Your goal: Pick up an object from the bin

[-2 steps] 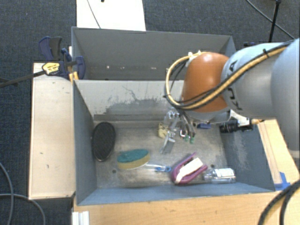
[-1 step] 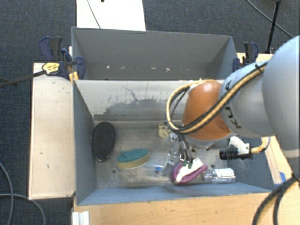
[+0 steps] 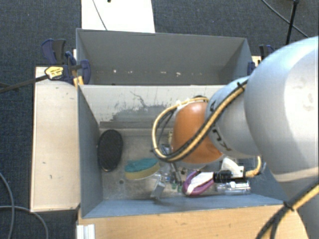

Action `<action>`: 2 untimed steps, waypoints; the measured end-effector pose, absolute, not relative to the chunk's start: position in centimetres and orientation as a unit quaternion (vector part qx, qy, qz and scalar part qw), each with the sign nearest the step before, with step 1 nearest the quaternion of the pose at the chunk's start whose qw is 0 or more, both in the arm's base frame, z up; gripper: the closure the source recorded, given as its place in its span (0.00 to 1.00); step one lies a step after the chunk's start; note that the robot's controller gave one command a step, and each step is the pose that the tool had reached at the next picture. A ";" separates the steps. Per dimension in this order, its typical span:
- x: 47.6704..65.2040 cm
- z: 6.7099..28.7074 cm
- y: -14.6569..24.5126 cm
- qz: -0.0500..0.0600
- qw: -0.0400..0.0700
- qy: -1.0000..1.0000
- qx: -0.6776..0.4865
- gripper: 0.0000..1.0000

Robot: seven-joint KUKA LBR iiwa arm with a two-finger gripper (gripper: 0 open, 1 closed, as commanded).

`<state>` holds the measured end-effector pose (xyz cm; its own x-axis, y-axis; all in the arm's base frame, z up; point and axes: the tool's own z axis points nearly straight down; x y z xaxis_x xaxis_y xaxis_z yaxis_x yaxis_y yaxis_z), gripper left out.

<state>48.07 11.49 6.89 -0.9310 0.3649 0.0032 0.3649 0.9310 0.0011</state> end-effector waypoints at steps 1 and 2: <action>48.2 7.0 11.2 0.000 0.000 -0.982 -0.189 1.00; 49.6 25.3 12.5 -0.002 -0.005 -0.984 -0.179 1.00</action>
Offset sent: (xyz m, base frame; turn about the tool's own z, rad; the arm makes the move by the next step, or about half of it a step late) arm 0.0000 0.0000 0.0000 0.0000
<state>49.65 12.46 25.35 -0.9362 0.3514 -0.0094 0.3514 0.9362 0.0066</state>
